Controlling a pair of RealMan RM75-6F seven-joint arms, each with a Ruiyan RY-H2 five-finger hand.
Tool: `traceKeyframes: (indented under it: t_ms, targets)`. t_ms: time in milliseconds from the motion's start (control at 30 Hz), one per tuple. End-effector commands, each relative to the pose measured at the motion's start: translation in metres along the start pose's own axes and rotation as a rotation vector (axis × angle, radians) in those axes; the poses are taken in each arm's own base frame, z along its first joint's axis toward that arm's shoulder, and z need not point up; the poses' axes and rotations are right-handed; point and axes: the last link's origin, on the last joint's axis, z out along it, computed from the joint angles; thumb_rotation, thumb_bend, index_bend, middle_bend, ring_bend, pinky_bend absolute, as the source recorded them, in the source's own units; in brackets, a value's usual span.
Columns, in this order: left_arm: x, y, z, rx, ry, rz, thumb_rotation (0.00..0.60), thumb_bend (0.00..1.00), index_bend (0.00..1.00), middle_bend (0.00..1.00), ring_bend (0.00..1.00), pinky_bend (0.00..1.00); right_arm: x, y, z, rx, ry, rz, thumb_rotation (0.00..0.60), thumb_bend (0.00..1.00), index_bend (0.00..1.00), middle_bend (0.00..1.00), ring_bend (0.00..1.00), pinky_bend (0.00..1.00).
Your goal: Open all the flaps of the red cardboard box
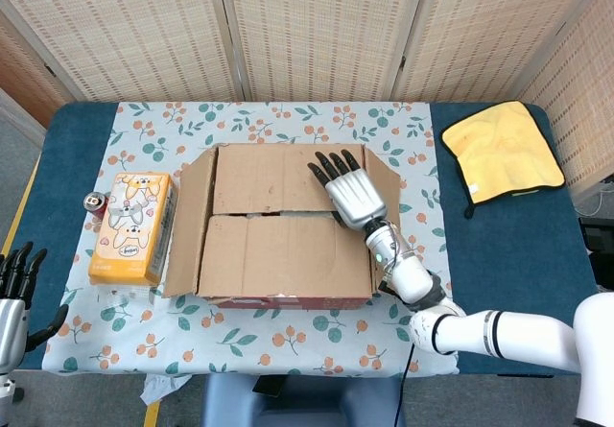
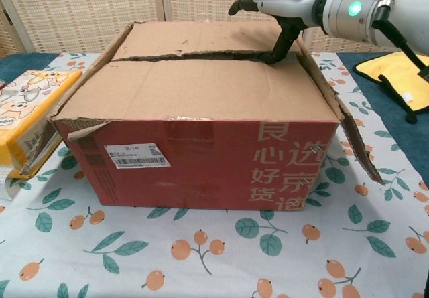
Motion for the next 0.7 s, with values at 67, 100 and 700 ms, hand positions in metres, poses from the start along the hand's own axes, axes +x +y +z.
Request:
traceKeyframes:
  t_ms: [67,100,700]
  targets:
    - [0.000,-0.001,0.000,0.006,0.000,-0.002,0.600,0.34,0.00,0.00,0.00,0.00,0.006,0.000,0.006,0.002,0.028,0.036,0.600,0.41,0.00,0.00,0.00,0.00]
    - [0.000,-0.002,0.001,0.004,-0.003,-0.003,0.600,0.34,0.00,0.00,0.00,0.00,0.010,0.000,0.007,0.002,0.042,0.048,0.600,0.41,0.00,0.00,0.00,0.00]
    - [-0.004,-0.015,0.013,0.035,-0.054,-0.031,0.600,0.34,0.00,0.00,0.00,0.00,0.087,0.026,0.042,-0.059,0.269,0.172,0.600,0.41,0.00,0.00,0.00,0.00]
